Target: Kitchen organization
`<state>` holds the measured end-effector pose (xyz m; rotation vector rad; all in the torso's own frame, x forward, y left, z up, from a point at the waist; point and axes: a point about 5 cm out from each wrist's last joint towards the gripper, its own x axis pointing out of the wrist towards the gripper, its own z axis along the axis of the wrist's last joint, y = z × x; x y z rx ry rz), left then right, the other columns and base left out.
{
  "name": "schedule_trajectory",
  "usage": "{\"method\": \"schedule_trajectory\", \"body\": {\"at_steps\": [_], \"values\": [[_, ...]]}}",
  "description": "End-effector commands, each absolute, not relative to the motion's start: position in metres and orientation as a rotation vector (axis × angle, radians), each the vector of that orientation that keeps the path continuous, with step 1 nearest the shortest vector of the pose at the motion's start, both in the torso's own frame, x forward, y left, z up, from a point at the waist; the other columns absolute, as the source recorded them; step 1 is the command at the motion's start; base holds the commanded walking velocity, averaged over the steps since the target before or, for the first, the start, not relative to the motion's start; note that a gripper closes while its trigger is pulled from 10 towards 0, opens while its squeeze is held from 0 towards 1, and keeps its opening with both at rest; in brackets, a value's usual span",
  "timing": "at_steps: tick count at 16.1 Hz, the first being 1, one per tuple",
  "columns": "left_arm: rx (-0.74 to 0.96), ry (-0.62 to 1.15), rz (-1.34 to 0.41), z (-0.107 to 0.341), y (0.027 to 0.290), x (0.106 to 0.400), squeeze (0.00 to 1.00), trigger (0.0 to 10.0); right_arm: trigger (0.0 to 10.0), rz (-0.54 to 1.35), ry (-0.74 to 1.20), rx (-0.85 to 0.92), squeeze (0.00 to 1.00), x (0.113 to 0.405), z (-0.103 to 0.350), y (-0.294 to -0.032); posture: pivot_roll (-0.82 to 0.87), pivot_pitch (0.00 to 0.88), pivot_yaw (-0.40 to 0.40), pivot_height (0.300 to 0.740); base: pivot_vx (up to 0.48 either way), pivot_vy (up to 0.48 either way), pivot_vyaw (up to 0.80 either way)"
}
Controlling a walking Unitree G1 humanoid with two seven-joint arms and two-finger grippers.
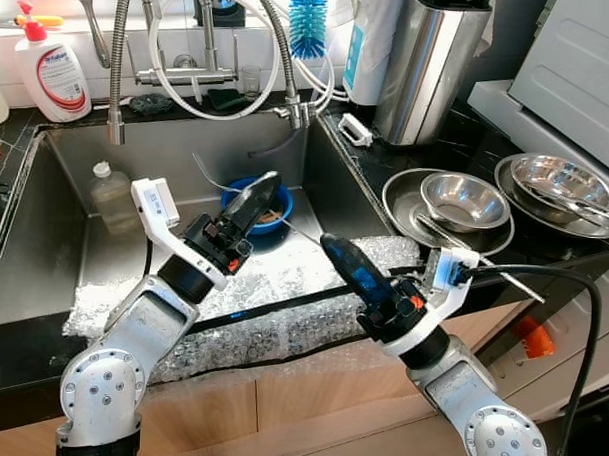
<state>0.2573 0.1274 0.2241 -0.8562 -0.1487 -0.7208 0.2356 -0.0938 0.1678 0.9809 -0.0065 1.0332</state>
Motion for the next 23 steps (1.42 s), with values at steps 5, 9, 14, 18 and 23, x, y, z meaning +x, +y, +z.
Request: {"method": "schedule_trajectory", "body": {"at_steps": [5,9,14,18,23], "values": [[-0.851,-0.170,-0.720,0.228,0.128,0.255,0.00,0.0,10.0,1.041,0.000,0.983,0.00,0.235,0.168,-0.093,0.04,0.040,-0.051,0.740,0.000,0.000,0.00],[-0.878,-0.184,-0.696,0.229,0.132,0.256,0.00,0.0,10.0,1.027,0.002,0.969,1.00,0.236,0.168,-0.093,0.04,0.044,-0.049,0.740,0.000,0.000,0.00],[-0.913,-0.236,-0.601,0.233,0.147,0.263,0.00,0.0,10.0,1.027,0.004,0.965,1.00,0.237,0.168,-0.092,0.04,0.050,-0.046,0.740,0.000,0.000,0.00],[-0.941,-0.283,-0.482,0.234,0.163,0.271,0.00,0.0,10.0,1.015,0.002,0.960,1.00,0.238,0.167,-0.092,0.04,0.052,-0.041,0.740,0.000,0.000,0.00],[-0.928,-0.371,-0.356,0.245,0.183,0.277,0.00,0.0,10.0,0.960,0.005,0.896,0.00,0.241,0.164,-0.095,0.04,0.046,-0.040,0.740,0.000,0.000,0.00]]}}
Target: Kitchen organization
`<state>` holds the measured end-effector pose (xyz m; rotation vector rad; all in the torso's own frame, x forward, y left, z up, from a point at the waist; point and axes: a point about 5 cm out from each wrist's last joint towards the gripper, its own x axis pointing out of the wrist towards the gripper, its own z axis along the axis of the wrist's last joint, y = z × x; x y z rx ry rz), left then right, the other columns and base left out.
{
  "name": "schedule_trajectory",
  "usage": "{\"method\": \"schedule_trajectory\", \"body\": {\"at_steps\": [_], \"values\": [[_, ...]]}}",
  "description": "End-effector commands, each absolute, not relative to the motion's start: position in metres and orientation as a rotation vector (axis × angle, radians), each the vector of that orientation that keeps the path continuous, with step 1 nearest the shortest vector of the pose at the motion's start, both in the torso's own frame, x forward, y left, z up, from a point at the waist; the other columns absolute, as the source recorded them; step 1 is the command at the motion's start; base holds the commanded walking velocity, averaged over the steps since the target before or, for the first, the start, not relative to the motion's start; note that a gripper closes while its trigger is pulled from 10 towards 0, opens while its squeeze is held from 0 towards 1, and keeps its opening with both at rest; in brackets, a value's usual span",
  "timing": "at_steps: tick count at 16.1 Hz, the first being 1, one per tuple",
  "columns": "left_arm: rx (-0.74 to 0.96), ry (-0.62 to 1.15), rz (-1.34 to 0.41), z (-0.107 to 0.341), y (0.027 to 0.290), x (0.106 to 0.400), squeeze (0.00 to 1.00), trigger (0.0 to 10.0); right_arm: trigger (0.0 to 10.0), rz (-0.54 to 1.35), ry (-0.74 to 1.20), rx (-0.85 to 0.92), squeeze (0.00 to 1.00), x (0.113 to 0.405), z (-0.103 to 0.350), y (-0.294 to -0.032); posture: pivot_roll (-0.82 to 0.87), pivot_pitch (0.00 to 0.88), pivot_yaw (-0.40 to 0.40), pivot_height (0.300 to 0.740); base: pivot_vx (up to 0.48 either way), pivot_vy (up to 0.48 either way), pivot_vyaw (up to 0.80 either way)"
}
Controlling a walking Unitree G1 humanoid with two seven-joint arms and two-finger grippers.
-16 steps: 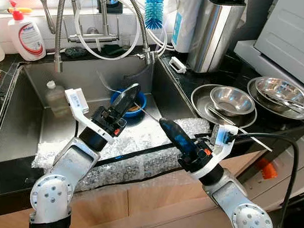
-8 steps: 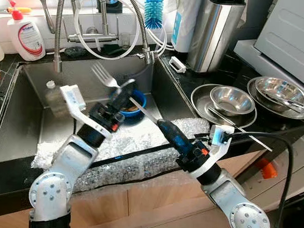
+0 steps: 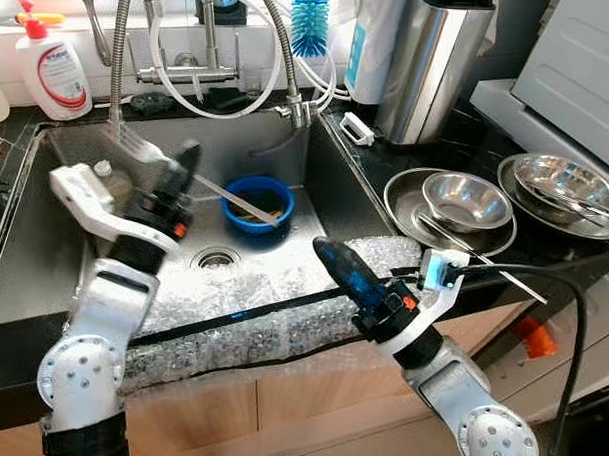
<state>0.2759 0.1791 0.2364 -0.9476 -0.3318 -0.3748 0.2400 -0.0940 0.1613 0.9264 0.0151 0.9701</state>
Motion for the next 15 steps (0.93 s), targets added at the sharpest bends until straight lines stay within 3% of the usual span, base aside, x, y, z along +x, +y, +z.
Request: {"method": "schedule_trajectory", "body": {"at_steps": [1,2,3,4,5,7,10,12,15], "values": [[-0.883,-0.431,-0.245,0.251,0.196,0.281,0.00,0.0,10.0,0.925,0.007,0.812,0.00,0.243,0.164,-0.098,0.04,0.045,-0.038,0.740,0.000,0.000,0.00],[-0.857,-0.453,-0.199,0.253,0.201,0.282,0.00,0.0,10.0,0.910,0.008,0.774,0.00,0.244,0.163,-0.099,0.04,0.043,-0.038,0.740,0.000,0.000,0.00],[-0.749,-0.521,-0.123,0.266,0.212,0.283,0.00,10.0,10.0,0.845,0.017,0.520,0.00,0.250,0.163,-0.102,0.03,0.040,-0.035,0.740,0.000,0.000,0.00],[-0.707,-0.532,-0.111,0.269,0.214,0.283,0.00,10.0,10.0,0.815,-0.001,0.464,0.00,0.253,0.166,-0.104,0.03,0.036,-0.032,0.740,0.000,0.000,0.00],[-0.514,-0.498,-0.063,0.266,0.216,0.285,0.00,10.0,10.0,0.770,-0.061,0.370,0.00,0.258,0.177,-0.103,0.03,0.024,-0.030,0.740,0.000,0.000,0.00],[-0.288,-0.435,-0.038,0.251,0.212,0.287,0.00,10.0,10.0,0.731,-0.105,0.138,0.00,0.260,0.179,-0.099,0.02,0.013,-0.026,0.740,0.000,0.000,0.00],[-0.046,-0.386,-0.028,0.229,0.205,0.288,0.00,10.0,10.0,0.558,-0.165,0.065,0.00,0.263,0.174,-0.106,0.02,0.000,-0.017,0.740,0.000,0.000,0.00],[0.067,-0.350,-0.026,0.214,0.202,0.288,0.00,10.0,10.0,0.490,-0.223,-0.073,0.00,0.261,0.172,-0.110,0.03,0.000,-0.015,0.740,0.000,0.000,0.00],[0.128,-0.311,-0.012,0.198,0.205,0.285,0.00,10.0,10.0,0.344,-0.240,-0.081,0.00,0.258,0.166,-0.125,0.03,0.000,-0.010,0.740,0.000,0.000,0.00]]}}
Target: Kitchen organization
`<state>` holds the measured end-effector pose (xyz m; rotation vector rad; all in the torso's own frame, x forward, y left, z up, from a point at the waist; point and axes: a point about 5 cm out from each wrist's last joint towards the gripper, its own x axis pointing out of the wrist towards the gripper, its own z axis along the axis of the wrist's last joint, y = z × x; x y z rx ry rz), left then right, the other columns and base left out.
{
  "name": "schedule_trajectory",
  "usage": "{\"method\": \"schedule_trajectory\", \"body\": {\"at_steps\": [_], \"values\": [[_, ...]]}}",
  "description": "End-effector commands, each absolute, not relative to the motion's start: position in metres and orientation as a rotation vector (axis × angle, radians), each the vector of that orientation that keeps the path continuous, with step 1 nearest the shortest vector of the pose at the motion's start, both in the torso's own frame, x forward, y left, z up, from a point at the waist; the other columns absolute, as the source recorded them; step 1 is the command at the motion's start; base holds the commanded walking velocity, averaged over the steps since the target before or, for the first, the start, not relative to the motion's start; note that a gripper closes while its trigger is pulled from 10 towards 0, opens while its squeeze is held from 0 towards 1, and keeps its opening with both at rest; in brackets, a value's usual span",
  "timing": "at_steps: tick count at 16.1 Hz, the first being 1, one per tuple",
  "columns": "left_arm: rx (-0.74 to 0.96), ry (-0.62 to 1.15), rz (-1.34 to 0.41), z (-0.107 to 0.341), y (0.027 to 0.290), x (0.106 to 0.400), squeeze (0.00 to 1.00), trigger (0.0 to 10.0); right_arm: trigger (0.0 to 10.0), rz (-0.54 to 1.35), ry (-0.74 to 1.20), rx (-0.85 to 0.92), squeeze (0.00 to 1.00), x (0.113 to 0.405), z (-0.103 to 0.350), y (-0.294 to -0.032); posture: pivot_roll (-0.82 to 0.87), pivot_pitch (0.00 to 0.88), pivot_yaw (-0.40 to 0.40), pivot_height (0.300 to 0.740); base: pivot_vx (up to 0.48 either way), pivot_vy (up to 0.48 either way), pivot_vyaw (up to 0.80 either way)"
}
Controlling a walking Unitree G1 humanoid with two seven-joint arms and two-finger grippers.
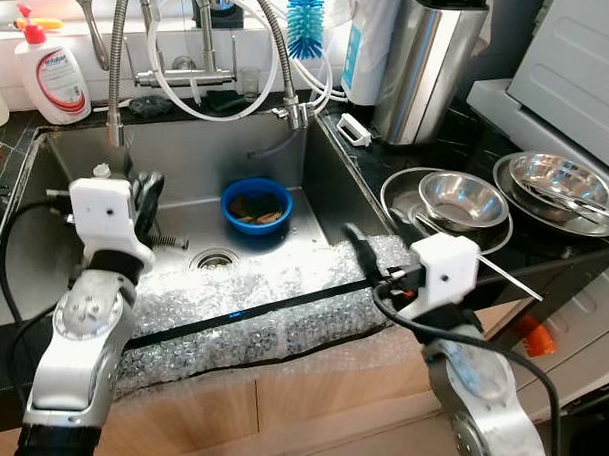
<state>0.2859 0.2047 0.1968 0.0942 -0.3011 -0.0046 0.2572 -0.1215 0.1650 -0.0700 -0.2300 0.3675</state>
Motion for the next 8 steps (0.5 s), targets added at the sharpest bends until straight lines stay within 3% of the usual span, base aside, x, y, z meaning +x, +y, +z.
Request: {"method": "schedule_trajectory", "body": {"at_steps": [1,8], "values": [[0.134,-0.309,-0.010,0.197,0.206,0.285,0.00,10.0,10.0,0.341,-0.240,-0.085,0.00,0.257,0.165,-0.125,0.03,0.000,-0.008,0.740,0.000,0.000,0.00],[0.146,-0.236,0.084,0.158,0.220,0.277,0.00,10.0,10.0,0.277,-0.176,-0.073,0.00,0.245,0.134,-0.130,0.02,0.000,0.001,0.740,0.000,0.000,0.00]]}}
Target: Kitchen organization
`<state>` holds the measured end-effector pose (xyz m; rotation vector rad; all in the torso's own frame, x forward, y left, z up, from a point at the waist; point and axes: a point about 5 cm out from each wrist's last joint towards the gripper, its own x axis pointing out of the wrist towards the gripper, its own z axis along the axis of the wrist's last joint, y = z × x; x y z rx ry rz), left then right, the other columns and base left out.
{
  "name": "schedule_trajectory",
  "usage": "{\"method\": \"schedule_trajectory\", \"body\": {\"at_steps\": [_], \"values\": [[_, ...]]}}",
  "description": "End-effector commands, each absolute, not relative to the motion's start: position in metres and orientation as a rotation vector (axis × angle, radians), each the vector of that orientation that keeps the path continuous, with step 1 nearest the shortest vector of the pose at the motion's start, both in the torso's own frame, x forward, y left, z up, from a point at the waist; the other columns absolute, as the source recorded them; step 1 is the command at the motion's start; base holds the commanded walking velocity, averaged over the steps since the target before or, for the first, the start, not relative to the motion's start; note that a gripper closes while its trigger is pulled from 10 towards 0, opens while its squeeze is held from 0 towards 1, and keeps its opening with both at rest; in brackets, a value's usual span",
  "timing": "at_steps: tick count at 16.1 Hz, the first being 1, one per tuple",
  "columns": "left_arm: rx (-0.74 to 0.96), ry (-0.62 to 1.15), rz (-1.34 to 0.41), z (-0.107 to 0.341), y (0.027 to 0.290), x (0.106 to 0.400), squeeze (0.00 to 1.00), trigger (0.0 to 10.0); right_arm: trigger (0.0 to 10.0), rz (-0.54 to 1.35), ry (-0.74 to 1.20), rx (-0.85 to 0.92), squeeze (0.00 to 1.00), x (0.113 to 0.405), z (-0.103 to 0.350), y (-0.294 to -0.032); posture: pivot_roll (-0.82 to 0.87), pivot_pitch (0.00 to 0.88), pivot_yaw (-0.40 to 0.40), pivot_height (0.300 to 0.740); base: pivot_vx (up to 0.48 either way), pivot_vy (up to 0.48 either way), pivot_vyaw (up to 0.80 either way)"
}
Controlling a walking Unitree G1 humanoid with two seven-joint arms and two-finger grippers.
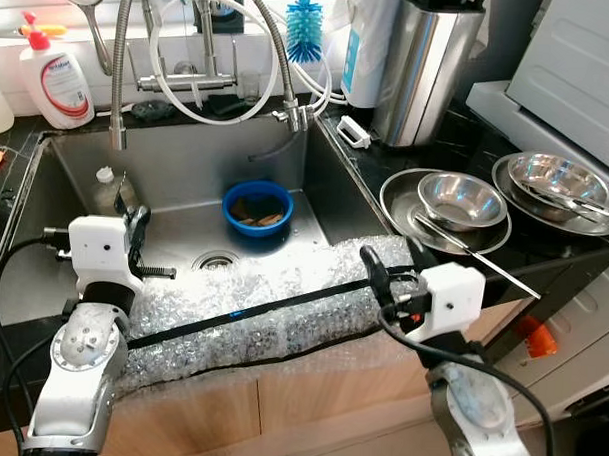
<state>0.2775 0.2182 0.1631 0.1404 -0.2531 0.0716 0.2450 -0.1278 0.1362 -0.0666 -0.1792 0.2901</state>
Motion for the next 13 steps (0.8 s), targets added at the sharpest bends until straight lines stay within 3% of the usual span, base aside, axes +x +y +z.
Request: {"method": "schedule_trajectory", "body": {"at_steps": [1,8,9,10,11,13], "values": [[0.139,-0.232,0.080,0.155,0.217,0.278,0.00,10.0,10.0,0.270,-0.169,-0.077,0.00,0.243,0.131,-0.131,0.01,0.000,0.007,0.740,0.000,0.000,0.00],[0.129,-0.211,0.079,0.139,0.214,0.288,0.00,10.0,10.0,0.239,-0.171,-0.076,0.00,0.256,0.121,-0.135,0.00,0.000,0.018,0.740,0.000,0.000,0.00],[0.127,-0.215,0.079,0.140,0.214,0.289,0.31,10.0,10.0,0.236,-0.174,-0.076,0.00,0.258,0.121,-0.135,0.00,0.000,0.019,0.740,0.000,0.000,0.00],[0.124,-0.221,0.082,0.141,0.214,0.291,0.78,10.0,10.0,0.232,-0.179,-0.071,0.00,0.260,0.122,-0.134,0.01,0.000,0.016,0.740,0.000,0.000,0.00],[0.126,-0.226,0.083,0.141,0.213,0.292,1.00,10.0,10.0,0.234,-0.182,-0.071,0.00,0.261,0.121,-0.132,0.01,0.000,0.015,0.740,0.000,0.000,0.00],[0.119,-0.242,0.088,0.145,0.210,0.293,1.00,10.0,10.0,0.241,-0.200,-0.070,0.00,0.264,0.125,-0.127,0.01,0.000,0.012,0.740,0.000,0.000,0.00]]}}
